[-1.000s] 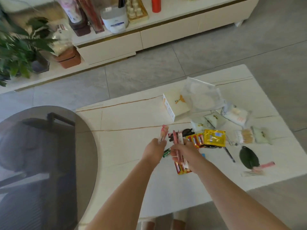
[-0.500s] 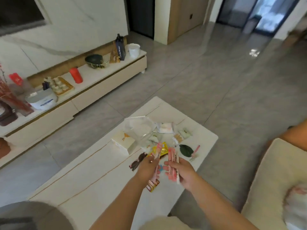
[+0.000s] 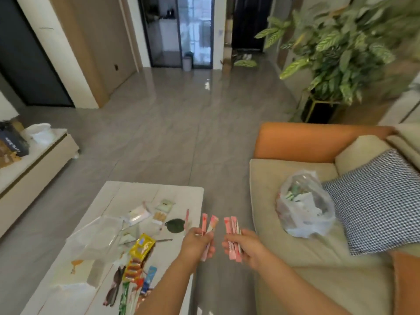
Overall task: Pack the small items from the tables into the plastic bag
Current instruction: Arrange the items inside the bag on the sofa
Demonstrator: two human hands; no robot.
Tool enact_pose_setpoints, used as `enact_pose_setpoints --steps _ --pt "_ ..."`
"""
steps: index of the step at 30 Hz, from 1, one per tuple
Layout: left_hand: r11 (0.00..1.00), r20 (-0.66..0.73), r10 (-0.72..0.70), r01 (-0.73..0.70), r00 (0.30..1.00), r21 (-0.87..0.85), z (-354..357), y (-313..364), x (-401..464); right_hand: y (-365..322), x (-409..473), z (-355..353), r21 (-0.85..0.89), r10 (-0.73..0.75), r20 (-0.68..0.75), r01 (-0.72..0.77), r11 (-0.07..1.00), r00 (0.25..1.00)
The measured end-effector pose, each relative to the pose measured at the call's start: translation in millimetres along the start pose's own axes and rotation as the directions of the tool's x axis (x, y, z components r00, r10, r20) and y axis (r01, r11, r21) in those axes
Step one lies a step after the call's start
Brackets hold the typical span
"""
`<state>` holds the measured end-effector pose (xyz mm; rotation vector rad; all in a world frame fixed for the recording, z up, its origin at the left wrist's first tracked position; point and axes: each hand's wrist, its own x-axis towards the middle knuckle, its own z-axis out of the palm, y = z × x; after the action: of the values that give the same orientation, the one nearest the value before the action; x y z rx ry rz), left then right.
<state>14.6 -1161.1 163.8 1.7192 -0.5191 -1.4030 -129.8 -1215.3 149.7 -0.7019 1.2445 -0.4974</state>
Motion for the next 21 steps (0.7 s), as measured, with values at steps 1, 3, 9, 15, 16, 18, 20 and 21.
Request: enact_pose_setpoints --steps 1,3,9,15,16,18,20,21 --pt "0.999 0.034 0.015 -0.017 0.999 0.034 16.7 4.4 3.1 -4.5 0.6 -15.8 0.017 -0.007 -0.024 0.007 1.0 1.0" --pt "0.996 0.084 0.021 -0.028 0.996 0.084 50.6 12.2 10.7 -14.1 3.0 -47.2 0.032 -0.009 -0.072 0.012 0.999 0.997" --pt "0.996 0.184 -0.028 0.011 0.982 0.092 143.3 32.1 37.8 -48.1 23.8 -139.8 0.004 -0.035 -0.169 0.036 0.999 0.985" --pt "0.992 0.206 -0.05 0.025 0.977 0.122 224.0 49.6 71.8 -78.6 47.3 -215.6 -0.004 -0.035 -0.229 0.035 0.999 0.973" --pt "0.992 0.213 -0.059 0.034 0.975 0.12 237.4 52.4 77.9 -83.9 51.3 -227.3 0.005 -0.03 -0.245 0.033 0.999 0.969" --pt "0.991 0.228 -0.086 0.06 0.97 0.118 262.4 57.6 89.7 -93.8 57.8 -249.7 0.024 -0.015 -0.277 0.023 0.999 0.961" --pt "0.989 0.257 -0.115 0.085 0.96 0.124 284.6 63.1 100.0 -102.5 63.9 -268.9 0.064 -0.01 -0.304 0.031 0.997 0.953" --pt "0.987 0.274 -0.131 0.098 0.953 0.129 294.7 66.1 105.5 -106.2 67.1 -277.0 0.093 -0.011 -0.315 0.042 0.995 0.949"
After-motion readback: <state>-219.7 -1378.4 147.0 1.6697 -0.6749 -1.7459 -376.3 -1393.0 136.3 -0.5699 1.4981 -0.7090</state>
